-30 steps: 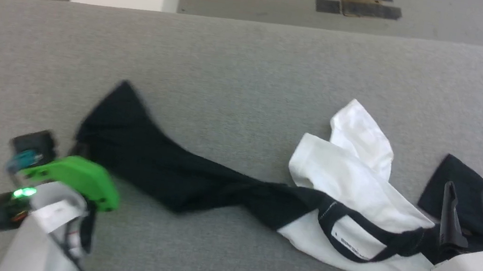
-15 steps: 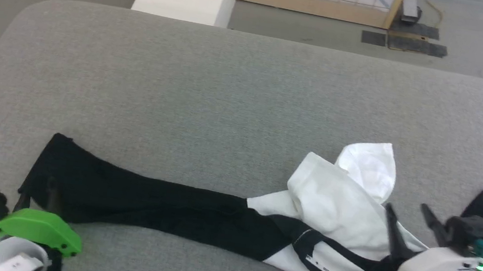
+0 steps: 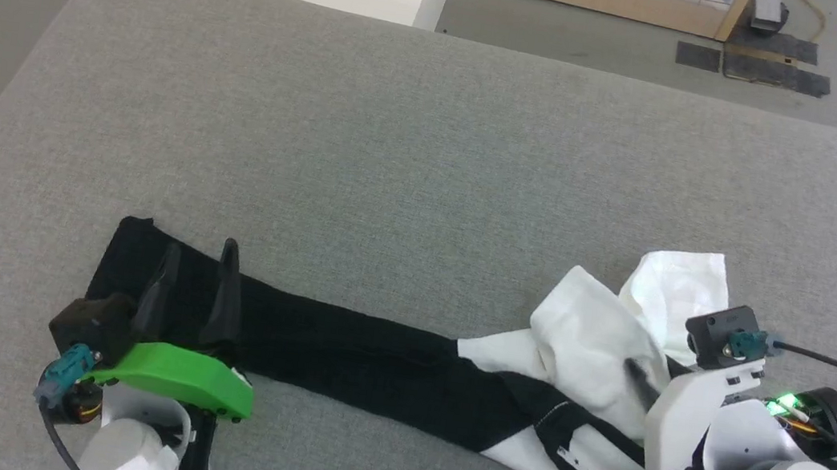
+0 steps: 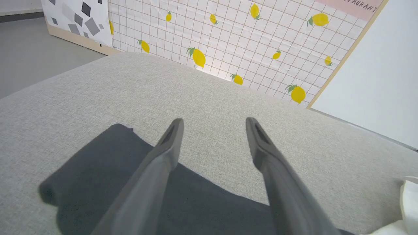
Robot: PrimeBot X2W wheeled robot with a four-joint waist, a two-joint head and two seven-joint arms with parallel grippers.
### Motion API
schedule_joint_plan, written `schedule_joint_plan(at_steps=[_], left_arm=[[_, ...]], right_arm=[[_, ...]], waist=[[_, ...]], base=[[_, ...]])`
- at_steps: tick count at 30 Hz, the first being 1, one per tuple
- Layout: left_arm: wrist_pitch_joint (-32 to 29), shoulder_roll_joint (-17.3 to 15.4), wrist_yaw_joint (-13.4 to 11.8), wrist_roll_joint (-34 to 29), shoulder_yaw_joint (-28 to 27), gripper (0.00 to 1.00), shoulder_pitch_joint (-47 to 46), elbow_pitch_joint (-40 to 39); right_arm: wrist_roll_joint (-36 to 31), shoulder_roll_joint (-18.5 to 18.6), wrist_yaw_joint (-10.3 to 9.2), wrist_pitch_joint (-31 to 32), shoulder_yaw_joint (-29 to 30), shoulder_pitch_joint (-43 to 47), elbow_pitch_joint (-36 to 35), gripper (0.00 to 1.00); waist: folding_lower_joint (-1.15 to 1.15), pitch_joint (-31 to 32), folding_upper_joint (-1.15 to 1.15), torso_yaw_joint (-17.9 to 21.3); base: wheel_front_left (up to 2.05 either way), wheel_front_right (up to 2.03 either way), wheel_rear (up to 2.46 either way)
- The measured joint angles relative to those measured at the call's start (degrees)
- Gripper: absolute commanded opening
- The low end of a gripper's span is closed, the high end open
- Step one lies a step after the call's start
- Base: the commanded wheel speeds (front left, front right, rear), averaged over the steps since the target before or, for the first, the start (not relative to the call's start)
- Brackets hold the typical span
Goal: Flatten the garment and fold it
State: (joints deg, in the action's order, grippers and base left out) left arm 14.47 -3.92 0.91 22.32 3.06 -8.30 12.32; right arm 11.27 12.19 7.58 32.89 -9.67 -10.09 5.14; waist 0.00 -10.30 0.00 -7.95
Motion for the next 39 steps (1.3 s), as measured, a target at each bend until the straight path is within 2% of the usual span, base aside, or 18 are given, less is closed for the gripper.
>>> schedule_joint_plan(at_steps=[4, 7, 13, 16, 17, 18, 19, 24, 29, 33, 36, 39], left_arm=[[0.0, 0.3, 0.0, -0.4, -0.5, 1.0, 0.0, -1.2], [0.1, 0.4, 0.0, -1.1, -1.0, 1.0, 0.1, -1.9], [0.1, 0.6, 0.1, -2.4, -1.5, 1.0, 0.3, -2.1], [0.3, 0.7, 0.2, -2.6, -1.6, 1.0, 0.5, -2.1], [0.3, 0.7, 0.4, -2.7, -1.6, 1.0, 0.6, -2.0], [0.3, 0.7, 0.6, -2.8, -1.4, 1.0, 0.6, -1.9], [0.3, 0.7, 0.8, -2.8, -1.2, 1.0, 0.6, -1.8], [0.3, 0.7, 2.2, -3.3, 1.1, 1.0, 0.2, -1.2], [-2.6, 0.8, 4.6, -4.1, 9.7, 1.0, -4.9, 0.3], [-9.5, 0.9, 5.8, -4.6, 18.8, 1.0, -12.1, 3.8], [-17.3, 1.1, 6.1, -4.9, 24.2, 1.0, -17.0, 8.3], [-25.4, 0.8, 6.2, -4.7, 27.4, 1.0, -21.1, 12.9]], right_arm=[[0.3, 0.1, 0.0, -1.4, 2.7, -0.5, -0.9, 0.0], [-0.6, -1.3, 0.0, -3.5, 7.4, -0.4, -1.9, 0.0], [-4.5, -8.1, 0.0, -7.2, 26.2, 2.6, -6.6, 0.0], [-5.2, -9.3, 0.0, -7.0, 34.9, 4.9, -7.1, 0.0], [-5.7, -9.3, 0.0, -6.7, 36.5, 5.6, -7.0, 0.23], [-5.4, -9.2, -0.01, -6.6, 38.4, 6.1, -6.3, 0.35], [-4.4, -9.2, -0.01, -6.7, 39.6, 6.6, -5.2, 1.0], [-1.3, -9.3, -0.01, -10.8, 40.3, 7.2, -3.2, 1.0], [-0.3, -9.3, -0.01, -20.1, 38.3, 7.4, -4.6, 1.0], [-1.1, -9.3, -0.01, -27.5, 35.0, 7.8, -7.2, 1.0], [-1.1, -9.3, -0.01, -30.1, 32.1, 7.9, -8.4, 1.0], [-0.9, -9.3, -0.01, -30.9, 29.7, 7.9, -8.3, 1.0]], waist=[[0.0, 0.1, 0.0, -0.2], [0.0, 0.4, 0.0, 0.4], [0.0, 1.2, 0.0, 2.1], [0.0, 1.4, 0.0, 3.2], [0.0, 1.5, 0.0, 3.5], [0.0, 1.5, 0.0, 3.9], [0.0, 1.6, 0.0, 4.4], [0.0, 1.6, 0.0, 6.4], [0.0, 1.4, 0.0, 8.4], [0.0, 0.7, 0.0, 9.8], [0.0, 0.0, 0.0, 11.2], [0.0, -0.6, 0.0, 12.8]], base=[[0.0, 0.0, 0.0], [0.0, 0.0, 0.0], [0.0, 0.0, 0.0], [0.0, 0.0, 0.0], [0.0, 0.0, 0.0], [0.0, 0.0, 0.0], [0.0, 0.0, 0.0], [0.0, 0.0, 0.0], [0.0, 0.0, 0.0], [0.0, 0.0, 0.0], [0.0, 0.0, 0.0], [0.0, 0.0, 0.0]])
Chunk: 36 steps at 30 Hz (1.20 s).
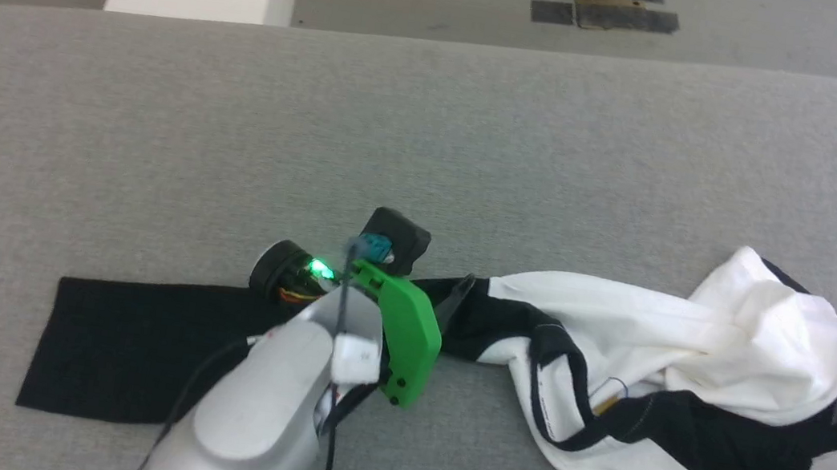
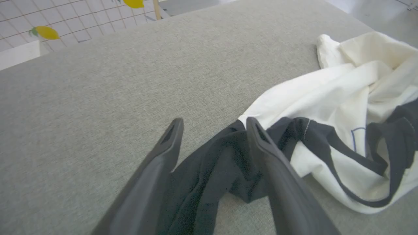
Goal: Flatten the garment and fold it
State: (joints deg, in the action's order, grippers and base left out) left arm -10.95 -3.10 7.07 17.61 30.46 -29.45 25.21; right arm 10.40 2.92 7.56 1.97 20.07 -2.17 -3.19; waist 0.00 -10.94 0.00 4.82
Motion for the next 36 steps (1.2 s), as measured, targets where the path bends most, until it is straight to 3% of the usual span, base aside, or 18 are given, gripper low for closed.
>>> schedule_joint_plan(at_steps=[5, 11, 12, 13, 17, 24, 30, 31, 33, 36], left_arm=[[-14.0, -2.6, 0.0, 0.0, 3.8, 1.0, -5.7, 6.2], [-26.2, -4.7, 0.2, 0.8, 7.1, 1.0, -8.8, 8.3], [-27.2, -4.9, 0.2, 1.7, 7.6, 0.28, -8.9, 8.0], [-27.8, -5.3, 0.2, 2.4, 8.1, 0.0, -9.0, 7.4], [-23.3, -6.7, -1.1, 3.1, 6.6, 0.0, -7.9, 5.3], [-5.4, -11.9, -12.5, 8.3, -7.8, 0.0, 0.2, 2.0], [-0.7, -15.0, -18.1, 13.3, -16.6, 0.0, 8.7, -2.3], [-0.4, -15.2, -18.8, 13.8, -17.6, 0.2, 10.4, -3.1], [0.2, -15.2, -19.0, 15.0, -18.6, 1.0, 13.4, -5.0], [2.8, -14.8, -18.2, 16.8, -19.3, 1.0, 16.8, -8.5]], right_arm=[[1.2, 0.0, 0.0, -1.0, -2.7, 0.0, 1.9, 1.0], [1.8, 0.0, 0.0, -1.5, -3.6, 0.1, 3.2, 1.0], [1.8, 0.0, 0.0, -1.6, -3.6, 0.1, 3.3, 1.0], [1.9, 0.0, 0.0, -1.6, -3.6, 0.1, 3.4, 1.0], [2.4, 0.0, 0.0, -1.8, -3.5, 0.1, 3.4, 1.0], [2.4, 0.0, 0.0, -1.7, -3.6, 0.1, 2.7, 1.0], [2.2, 0.0, 0.0, -0.6, -3.9, 0.3, 2.1, 1.0], [2.1, 0.0, 0.0, -0.3, -4.0, 0.4, 2.0, 1.0], [1.8, 0.0, 0.0, 0.6, -4.8, 0.6, 1.6, 1.0], [0.0, 0.0, 0.0, 2.1, -7.4, 1.1, 0.5, 1.0]], waist=[[0.0, -1.2, 0.0, 2.6], [0.0, -2.1, 0.0, 4.8], [0.0, -2.1, 0.0, 5.0], [0.0, -2.2, 0.0, 5.0], [0.0, -2.1, 0.0, 4.3], [0.0, -1.4, 0.0, 1.8], [0.0, -0.8, 0.0, -1.4], [0.0, -0.7, 0.0, -2.1], [0.0, -0.4, 0.0, -3.2], [0.0, 0.0, 0.0, -5.0]], base=[[0.0, 0.0, 0.0], [0.0, 0.0, 0.0], [0.0, 0.0, 0.0], [0.0, 0.0, 0.0], [0.0, 0.0, 0.0], [0.0, 0.0, 0.0], [0.0, 0.0, 0.0], [0.0, 0.0, 0.0], [0.0, 0.0, 0.0], [0.0, 0.0, 0.0]])
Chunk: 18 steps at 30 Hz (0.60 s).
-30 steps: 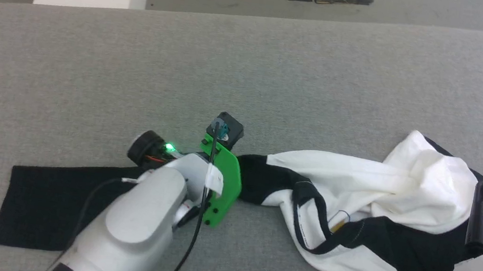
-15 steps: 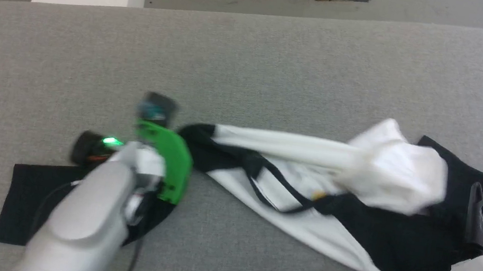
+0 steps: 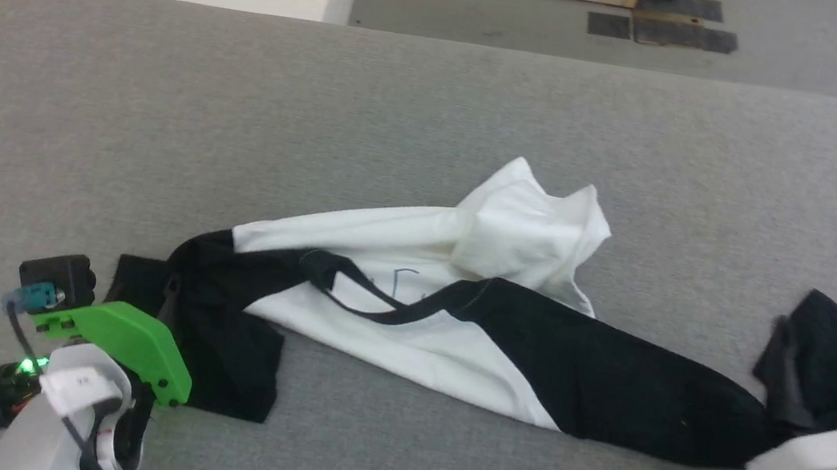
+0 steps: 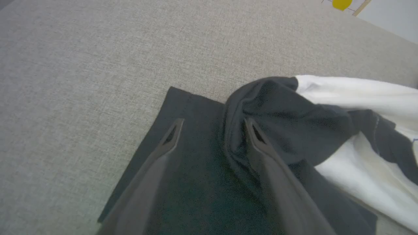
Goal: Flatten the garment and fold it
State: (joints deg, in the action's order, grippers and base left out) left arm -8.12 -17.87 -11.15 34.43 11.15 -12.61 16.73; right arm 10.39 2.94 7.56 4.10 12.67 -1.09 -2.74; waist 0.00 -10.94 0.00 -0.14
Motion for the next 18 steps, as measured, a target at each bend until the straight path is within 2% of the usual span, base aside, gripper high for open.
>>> schedule_joint_plan(at_steps=[4, 8, 11, 16, 17, 18], left_arm=[[9.3, 1.7, 1.0, -0.3, -1.2, 1.0, 2.0, -5.3], [19.4, 3.5, 2.8, -1.8, -0.9, 1.0, 2.2, -7.3], [22.0, 5.1, 3.6, -4.0, -0.4, 1.0, 2.3, -7.3], [22.6, 8.1, 4.9, -6.9, -0.3, 1.0, 2.2, -7.5], [22.6, 9.4, 5.9, -8.3, -1.2, 1.0, 2.0, -8.1], [22.7, 9.7, 6.3, -8.6, -1.5, 1.0, 2.0, -8.1]], right_arm=[[-2.5, -0.1, 0.01, 4.0, -6.2, -0.1, -1.1, 1.0], [-6.3, 0.2, 0.01, 12.9, -8.5, -0.4, 0.8, 1.0], [-9.0, 0.8, 0.01, 18.8, -8.5, -1.9, 2.8, 1.0], [-10.9, 2.8, 0.01, 25.8, -9.3, -6.1, 6.9, 1.0], [-10.8, 4.0, 0.0, 31.3, -11.3, -7.3, 9.2, 1.0], [-10.3, 4.5, 0.0, 33.2, -11.8, -7.9, 9.2, 1.0]], waist=[[0.0, 0.3, 0.0, -2.4], [-0.01, 0.2, 0.0, -4.4], [-0.01, -0.4, 0.0, -5.5], [-0.01, -2.3, 0.0, -6.6], [-0.01, -3.3, 0.0, -7.1], [-0.01, -3.6, 0.0, -7.2]], base=[[0.0, 0.0, 0.0], [0.0, 0.0, 0.0], [0.0, 0.0, 0.0], [0.0, 0.0, 0.0], [0.0, 0.0, 0.0], [0.0, 0.0, 0.0]])
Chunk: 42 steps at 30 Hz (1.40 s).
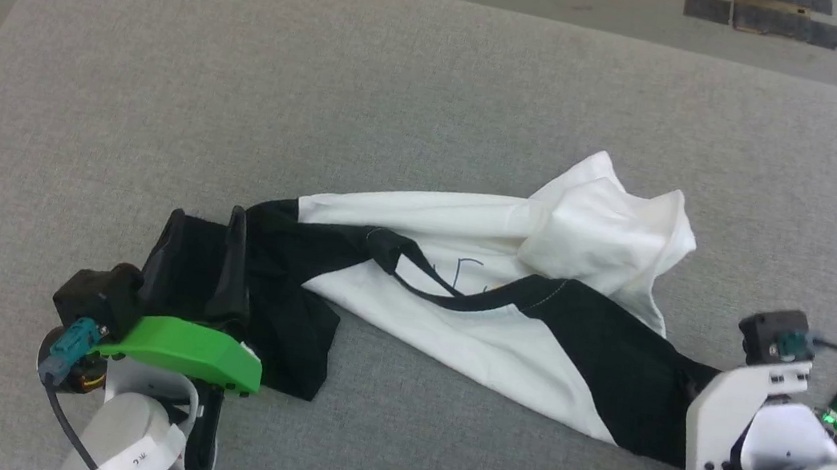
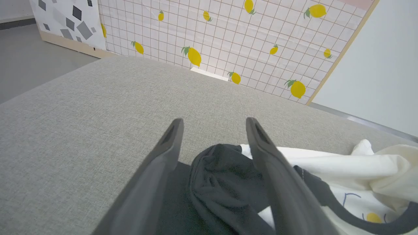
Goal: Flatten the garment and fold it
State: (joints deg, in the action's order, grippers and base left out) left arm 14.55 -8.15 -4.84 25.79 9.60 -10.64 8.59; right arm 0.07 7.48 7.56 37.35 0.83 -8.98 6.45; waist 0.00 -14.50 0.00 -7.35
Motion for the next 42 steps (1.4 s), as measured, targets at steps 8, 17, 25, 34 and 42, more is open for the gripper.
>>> schedule_joint_plan(at_steps=[8, 17, 25, 34, 42], left_arm=[[0.1, 1.4, 2.0, -2.7, -3.7, 1.0, 0.1, 0.3], [0.2, 2.3, 2.9, -3.7, -7.3, 1.0, 2.6, 1.9], [0.2, 2.3, 4.3, -4.3, -9.0, 1.0, 3.7, 3.0], [0.2, 2.7, 5.4, -5.8, -8.8, 1.0, 3.6, 4.1], [0.2, 3.2, 6.1, -6.3, -7.9, 1.0, 3.6, 4.0]], right_arm=[[6.0, 2.4, 0.0, 6.5, -2.9, -0.2, -3.3, 0.0], [12.9, 1.4, 0.0, 10.1, 1.3, 15.3, -23.3, 0.0], [20.8, 4.2, 0.0, 23.6, -1.4, 30.7, -31.4, 0.0], [22.9, 3.5, 0.0, 12.3, -1.8, 28.4, -30.4, 1.0], [18.9, 0.3, 0.0, -7.0, -5.7, 15.7, -21.5, 1.0]], waist=[[0.0, 0.0, 0.0, 0.0], [0.0, 4.5, 0.0, 2.2], [0.0, 7.7, 0.0, 5.7], [0.0, 9.8, 0.0, 6.8], [0.0, 9.0, 0.0, 4.8]], base=[[0.0, 0.0, 0.0], [0.0, 0.0, 0.0], [0.0, 0.0, 0.0], [0.0, 0.0, 0.0], [0.0, 0.0, 0.0]])
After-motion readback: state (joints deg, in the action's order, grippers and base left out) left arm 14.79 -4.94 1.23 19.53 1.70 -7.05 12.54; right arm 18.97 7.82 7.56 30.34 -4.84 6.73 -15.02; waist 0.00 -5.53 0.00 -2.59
